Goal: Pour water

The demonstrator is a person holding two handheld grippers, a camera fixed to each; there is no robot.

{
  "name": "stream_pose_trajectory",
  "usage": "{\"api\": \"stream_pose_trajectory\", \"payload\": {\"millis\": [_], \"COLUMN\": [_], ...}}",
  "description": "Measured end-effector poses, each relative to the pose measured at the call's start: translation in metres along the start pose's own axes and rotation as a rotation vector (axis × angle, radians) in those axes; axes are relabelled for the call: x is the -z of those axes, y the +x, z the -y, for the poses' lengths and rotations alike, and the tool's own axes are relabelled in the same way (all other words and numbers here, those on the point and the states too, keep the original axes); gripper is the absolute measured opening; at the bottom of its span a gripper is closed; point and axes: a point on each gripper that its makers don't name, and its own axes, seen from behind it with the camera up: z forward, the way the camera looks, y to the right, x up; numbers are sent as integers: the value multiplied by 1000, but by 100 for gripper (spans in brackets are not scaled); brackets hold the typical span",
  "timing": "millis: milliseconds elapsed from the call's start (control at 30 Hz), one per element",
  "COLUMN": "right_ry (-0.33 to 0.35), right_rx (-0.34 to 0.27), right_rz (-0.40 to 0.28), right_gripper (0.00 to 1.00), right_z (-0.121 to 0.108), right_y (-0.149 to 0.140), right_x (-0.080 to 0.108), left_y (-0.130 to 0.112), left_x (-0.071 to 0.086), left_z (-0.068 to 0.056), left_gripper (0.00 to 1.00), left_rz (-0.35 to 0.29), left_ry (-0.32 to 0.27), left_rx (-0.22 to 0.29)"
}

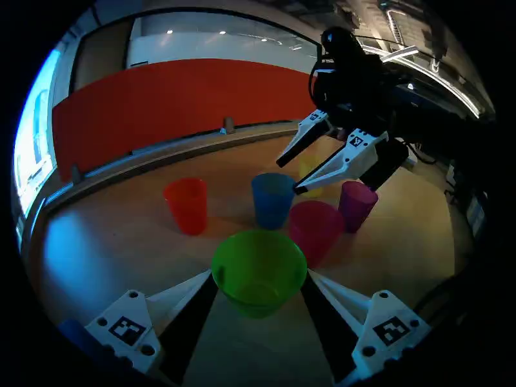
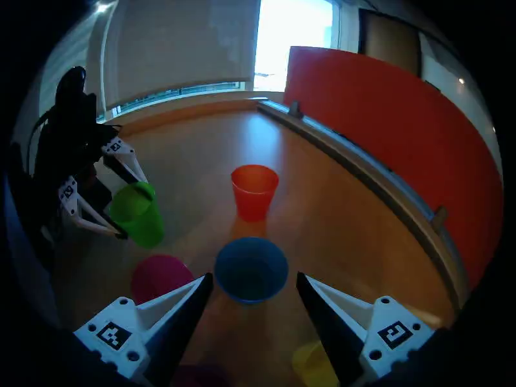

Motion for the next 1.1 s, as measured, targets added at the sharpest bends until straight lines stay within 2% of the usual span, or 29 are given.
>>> {"api": "stream_pose_trajectory", "payload": {"millis": [600,1100], "right_ry": [10,12], "right_rx": [19,-7], "right_rz": [104,113], "right_gripper": [100,94], "right_z": [1,-1], "right_y": [-5,-2], "right_x": [-20,-25], "left_y": [2,2], "left_x": [5,8], "left_z": [7,8], "left_gripper": [86,86], "left_rz": [-16,-24], "left_ry": [6,4], "left_rx": [11,13]}}
